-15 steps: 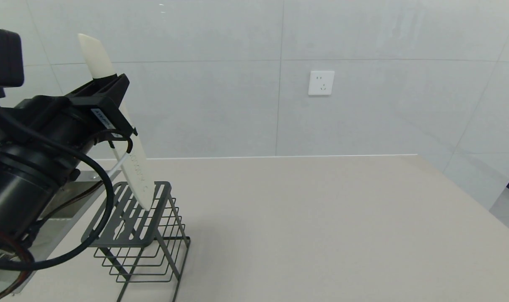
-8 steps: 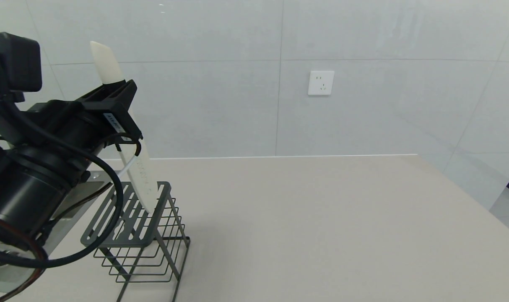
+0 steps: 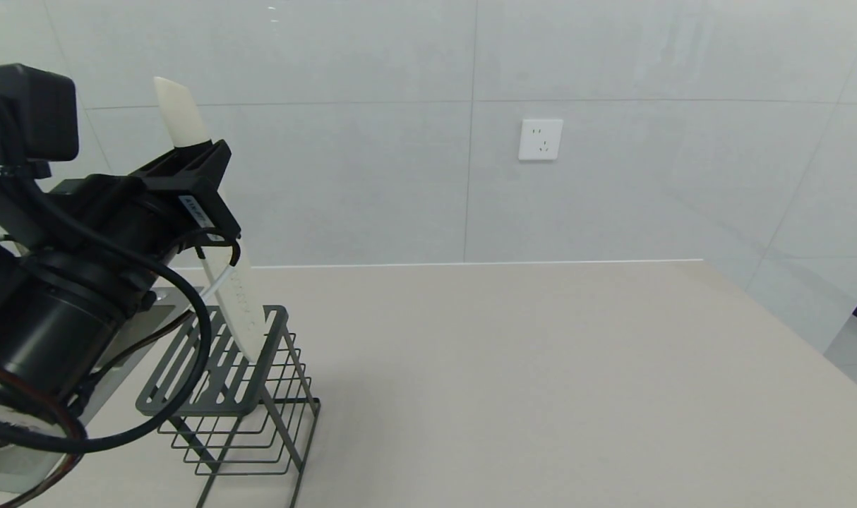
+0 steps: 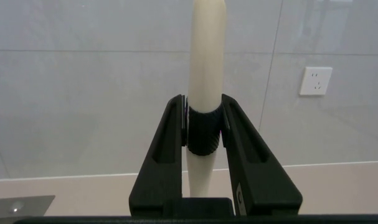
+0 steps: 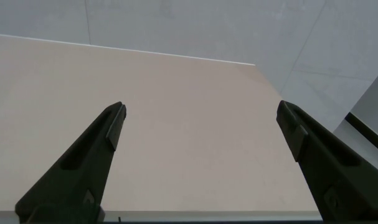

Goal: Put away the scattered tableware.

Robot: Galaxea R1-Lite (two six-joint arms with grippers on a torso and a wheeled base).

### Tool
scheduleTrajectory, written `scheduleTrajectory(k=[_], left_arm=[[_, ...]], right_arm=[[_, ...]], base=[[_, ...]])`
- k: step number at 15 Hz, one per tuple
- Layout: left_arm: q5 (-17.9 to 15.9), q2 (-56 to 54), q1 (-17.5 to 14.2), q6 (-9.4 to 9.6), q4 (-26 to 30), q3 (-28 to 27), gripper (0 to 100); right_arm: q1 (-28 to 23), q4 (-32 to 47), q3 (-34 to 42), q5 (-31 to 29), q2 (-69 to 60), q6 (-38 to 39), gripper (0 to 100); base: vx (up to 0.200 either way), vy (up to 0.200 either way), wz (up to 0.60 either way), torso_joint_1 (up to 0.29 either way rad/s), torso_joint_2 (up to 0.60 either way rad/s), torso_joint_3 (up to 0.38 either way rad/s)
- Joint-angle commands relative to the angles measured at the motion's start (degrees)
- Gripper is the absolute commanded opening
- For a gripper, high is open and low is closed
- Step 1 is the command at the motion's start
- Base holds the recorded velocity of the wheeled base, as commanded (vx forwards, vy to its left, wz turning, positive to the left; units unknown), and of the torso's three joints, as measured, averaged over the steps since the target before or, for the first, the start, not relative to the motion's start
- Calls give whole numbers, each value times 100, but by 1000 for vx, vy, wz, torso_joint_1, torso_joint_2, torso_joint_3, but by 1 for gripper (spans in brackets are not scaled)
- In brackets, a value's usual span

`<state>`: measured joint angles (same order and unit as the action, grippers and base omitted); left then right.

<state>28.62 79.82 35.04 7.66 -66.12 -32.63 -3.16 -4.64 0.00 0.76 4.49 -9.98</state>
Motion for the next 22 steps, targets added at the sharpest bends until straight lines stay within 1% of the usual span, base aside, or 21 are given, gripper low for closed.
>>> scheduleTrajectory(k=[1, 2, 3, 5, 6, 8, 10, 14, 15, 17, 18, 19, 22], left_arm=[[3, 16, 12, -1, 12, 11, 0], [20, 24, 38, -1, 12, 11, 0], [144, 16, 118, 8, 12, 11, 0], [557, 7, 487, 17, 3, 11, 0], [592, -2, 557, 25, -6, 3, 0], [592, -63, 513, 122, -68, 3, 0], [609, -125, 522, 131, -76, 20, 0], [618, -195, 522, 148, -94, 249, 0], [618, -195, 522, 192, -94, 249, 0], [592, -257, 513, 386, -208, 231, 0], [583, -257, 513, 403, -217, 231, 0], [574, -292, 504, 544, -305, 214, 0], [565, -283, 548, 544, -322, 249, 0]], right_arm=[[-1, -1, 0, 4, 8, -4, 100], [8, -1, 0, -5, 8, -4, 100], [-1, -1, 0, 4, 8, -4, 100], [-1, -1, 0, 4, 8, -4, 100], [8, -1, 0, 4, 8, -4, 100], [8, -1, 0, 4, 8, -4, 100], [8, -1, 0, 4, 8, -4, 100], [8, -1, 0, 4, 8, -4, 100], [-1, -1, 0, 4, 8, -4, 100], [8, -1, 0, 4, 8, -4, 100], [8, -1, 0, 4, 8, -4, 100], [8, -1, 0, 4, 8, -4, 100], [8, -1, 0, 4, 8, -4, 100]], base=[[0, 0, 0, 0, 0, 0], [0, 0, 0, 0, 0, 0], [0, 0, 0, 0, 0, 0], [0, 0, 0, 0, 0, 0], [0, 0, 0, 0, 0, 0], [0, 0, 0, 0, 0, 0], [0, 0, 0, 0, 0, 0], [0, 0, 0, 0, 0, 0], [0, 0, 0, 0, 0, 0], [0, 0, 0, 0, 0, 0], [0, 0, 0, 0, 0, 0], [0, 0, 0, 0, 0, 0], [0, 0, 0, 0, 0, 0]])
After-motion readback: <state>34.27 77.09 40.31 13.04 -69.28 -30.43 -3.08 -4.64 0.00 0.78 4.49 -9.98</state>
